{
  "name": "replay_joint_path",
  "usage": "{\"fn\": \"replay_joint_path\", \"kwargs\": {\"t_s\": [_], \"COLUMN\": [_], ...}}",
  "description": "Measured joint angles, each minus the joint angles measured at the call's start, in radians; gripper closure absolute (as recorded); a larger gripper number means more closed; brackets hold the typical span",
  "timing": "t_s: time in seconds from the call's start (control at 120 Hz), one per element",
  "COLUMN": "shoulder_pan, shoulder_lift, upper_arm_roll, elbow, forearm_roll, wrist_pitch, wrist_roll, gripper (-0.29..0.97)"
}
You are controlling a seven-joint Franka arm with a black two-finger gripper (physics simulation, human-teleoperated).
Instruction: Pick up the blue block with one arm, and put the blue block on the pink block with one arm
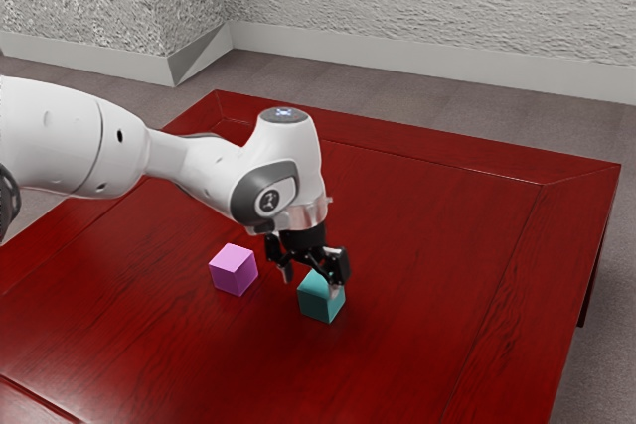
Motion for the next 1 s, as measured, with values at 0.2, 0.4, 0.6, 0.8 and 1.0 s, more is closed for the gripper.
{"fn": "replay_joint_path", "kwargs": {"t_s": [0.2,0.4,0.6,0.8,1.0], "shoulder_pan": [0.0,0.0,0.0,0.0,0.001], "shoulder_lift": [0.027,0.034,0.043,0.065,0.066], "upper_arm_roll": [0.0,-0.001,-0.001,0.0,0.0], "elbow": [0.023,0.027,0.036,0.043,0.045], "forearm_roll": [0.0,0.0,0.0,0.001,0.004], "wrist_pitch": [0.002,0.003,0.004,0.004,0.005], "wrist_roll": [0.0,0.0,0.0,0.0,0.0], "gripper": [0.0,0.0,0.0,0.0,0.0]}}
